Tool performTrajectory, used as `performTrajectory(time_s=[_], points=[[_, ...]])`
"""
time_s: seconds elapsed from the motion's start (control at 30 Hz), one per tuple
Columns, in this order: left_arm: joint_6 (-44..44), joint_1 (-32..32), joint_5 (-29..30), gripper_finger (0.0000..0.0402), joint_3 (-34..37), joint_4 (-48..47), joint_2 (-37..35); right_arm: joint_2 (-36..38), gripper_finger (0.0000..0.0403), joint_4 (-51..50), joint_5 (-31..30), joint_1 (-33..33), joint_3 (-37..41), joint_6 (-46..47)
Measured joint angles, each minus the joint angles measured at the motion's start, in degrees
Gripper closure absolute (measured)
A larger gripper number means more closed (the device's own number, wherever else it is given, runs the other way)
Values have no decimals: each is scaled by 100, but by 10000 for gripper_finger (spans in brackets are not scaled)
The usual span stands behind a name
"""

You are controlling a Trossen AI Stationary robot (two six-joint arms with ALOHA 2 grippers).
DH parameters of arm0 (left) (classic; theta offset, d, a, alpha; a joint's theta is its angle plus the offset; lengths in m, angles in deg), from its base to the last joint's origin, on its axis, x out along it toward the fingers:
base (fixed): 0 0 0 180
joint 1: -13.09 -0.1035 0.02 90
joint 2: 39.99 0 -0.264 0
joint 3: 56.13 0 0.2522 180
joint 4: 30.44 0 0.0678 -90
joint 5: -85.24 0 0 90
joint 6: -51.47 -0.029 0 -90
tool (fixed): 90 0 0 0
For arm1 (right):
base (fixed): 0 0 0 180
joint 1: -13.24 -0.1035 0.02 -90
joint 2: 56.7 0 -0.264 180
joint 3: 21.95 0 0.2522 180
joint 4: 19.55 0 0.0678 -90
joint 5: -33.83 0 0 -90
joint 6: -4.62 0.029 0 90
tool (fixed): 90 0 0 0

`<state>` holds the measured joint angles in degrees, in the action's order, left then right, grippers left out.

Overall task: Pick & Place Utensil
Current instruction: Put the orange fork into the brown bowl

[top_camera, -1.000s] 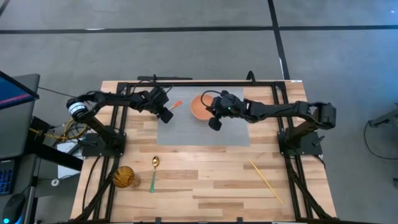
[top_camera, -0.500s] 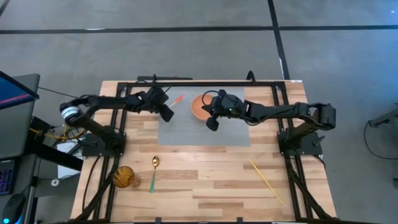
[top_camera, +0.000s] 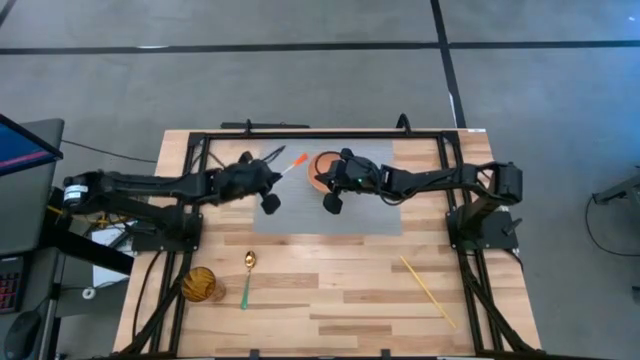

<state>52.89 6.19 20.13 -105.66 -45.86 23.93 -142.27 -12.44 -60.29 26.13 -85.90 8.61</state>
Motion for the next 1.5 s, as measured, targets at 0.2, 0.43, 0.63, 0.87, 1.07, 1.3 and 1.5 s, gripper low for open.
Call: performTrajectory(time_s=[0.2, 0.43, 0.63, 0.87, 1.07, 1.3, 1.5], points=[[8, 355, 235, 390, -7, 1898, 305, 374, 403, -810, -125, -7, -357, 41], [-161, -35, -238, 390, -7, 4350, 1449, 1657, 403, -3673, -2387, -267, -499, 448], [-110, -518, -629, 389, -268, 5792, 2883, 2007, 403, -5490, -3639, -462, -490, 1527], [-117, -762, -984, 389, -1082, 6329, 4250, 1966, 403, -5307, -4348, -296, -486, 1363], [-117, -862, -1013, 389, -1270, 6310, 4850, 1964, 403, -5145, -4334, -225, -486, 1213], [-117, -979, -1016, 379, -1270, 6311, 5254, 1964, 403, -5148, -4152, -227, -486, 1214], [-117, -998, -1017, 378, -1270, 6323, 5320, 1964, 403, -5146, -3919, -229, -486, 1215]])
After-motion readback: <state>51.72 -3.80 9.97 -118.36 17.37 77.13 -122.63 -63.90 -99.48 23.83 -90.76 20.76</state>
